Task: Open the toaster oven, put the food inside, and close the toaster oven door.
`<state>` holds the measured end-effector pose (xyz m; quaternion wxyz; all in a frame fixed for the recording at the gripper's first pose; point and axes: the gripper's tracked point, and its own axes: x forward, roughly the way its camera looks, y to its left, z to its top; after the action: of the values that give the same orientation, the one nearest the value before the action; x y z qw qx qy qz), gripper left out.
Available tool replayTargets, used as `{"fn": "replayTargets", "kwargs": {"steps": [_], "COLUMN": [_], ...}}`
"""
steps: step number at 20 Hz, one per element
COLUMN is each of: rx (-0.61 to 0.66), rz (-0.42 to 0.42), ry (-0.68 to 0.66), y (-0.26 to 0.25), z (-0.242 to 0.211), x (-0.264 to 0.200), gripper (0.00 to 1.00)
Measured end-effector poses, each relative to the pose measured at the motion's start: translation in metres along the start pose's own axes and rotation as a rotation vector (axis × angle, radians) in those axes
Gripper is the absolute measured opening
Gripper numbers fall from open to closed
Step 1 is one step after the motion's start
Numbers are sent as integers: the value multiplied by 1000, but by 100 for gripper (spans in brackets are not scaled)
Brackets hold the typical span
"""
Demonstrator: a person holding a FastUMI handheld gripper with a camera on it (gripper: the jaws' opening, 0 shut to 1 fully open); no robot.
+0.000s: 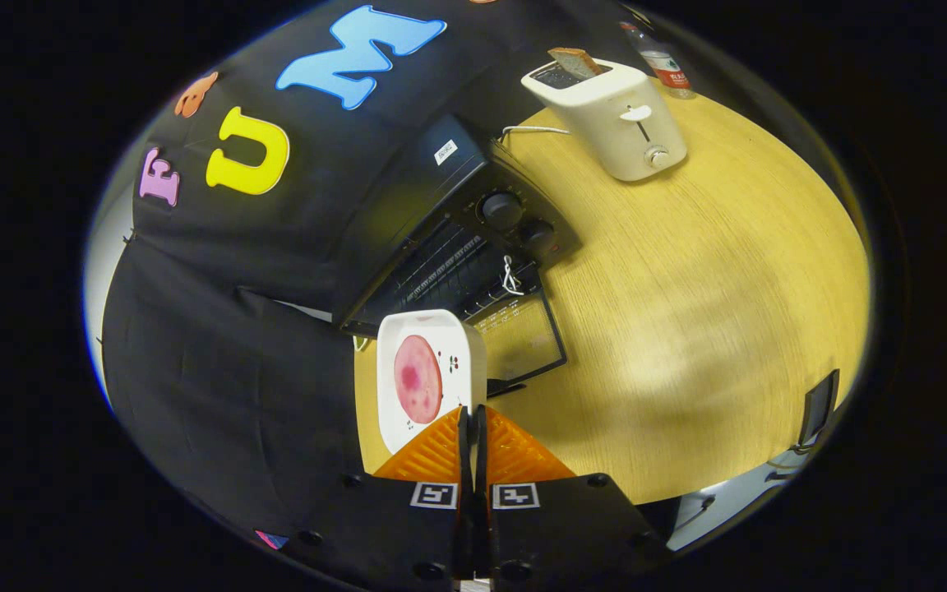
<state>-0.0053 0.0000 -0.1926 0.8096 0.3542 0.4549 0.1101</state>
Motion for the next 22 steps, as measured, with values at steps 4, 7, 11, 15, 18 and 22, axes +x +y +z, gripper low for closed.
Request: {"fn": "replayTargets", "kwargs": {"steps": [4, 7, 11, 15, 18, 22], "rx": [40, 54, 124, 241, 355, 386], "rz": [20, 20, 39, 62, 70, 48], "ry": [8, 4, -11, -76, -125, -200], "y": [12, 14, 13, 10, 9, 9], "z": [7, 12, 22, 43, 54, 61], "x": [35, 65, 101, 129, 143, 165], "gripper": [2, 2, 2, 2, 2, 2]}}
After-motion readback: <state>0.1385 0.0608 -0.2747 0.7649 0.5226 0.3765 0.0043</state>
